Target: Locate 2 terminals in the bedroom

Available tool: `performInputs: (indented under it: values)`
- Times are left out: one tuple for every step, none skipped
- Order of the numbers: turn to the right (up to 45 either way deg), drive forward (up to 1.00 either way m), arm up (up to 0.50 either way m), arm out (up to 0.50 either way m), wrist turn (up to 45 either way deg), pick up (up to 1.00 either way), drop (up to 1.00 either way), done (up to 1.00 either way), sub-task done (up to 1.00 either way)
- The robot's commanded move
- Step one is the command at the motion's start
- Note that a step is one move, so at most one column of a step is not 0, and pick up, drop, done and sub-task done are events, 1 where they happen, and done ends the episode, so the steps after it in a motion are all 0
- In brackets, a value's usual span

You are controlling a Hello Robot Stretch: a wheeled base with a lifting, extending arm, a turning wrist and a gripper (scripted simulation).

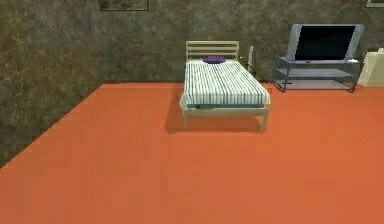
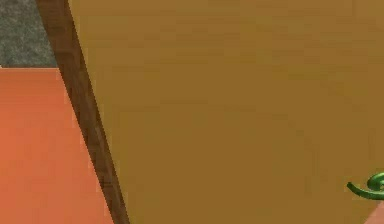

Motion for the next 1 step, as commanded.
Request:
performInputs:
  values:
    - [-45.0,0.0,0.0,0.0,0.0,0.0,0.0,0.0,0.0]
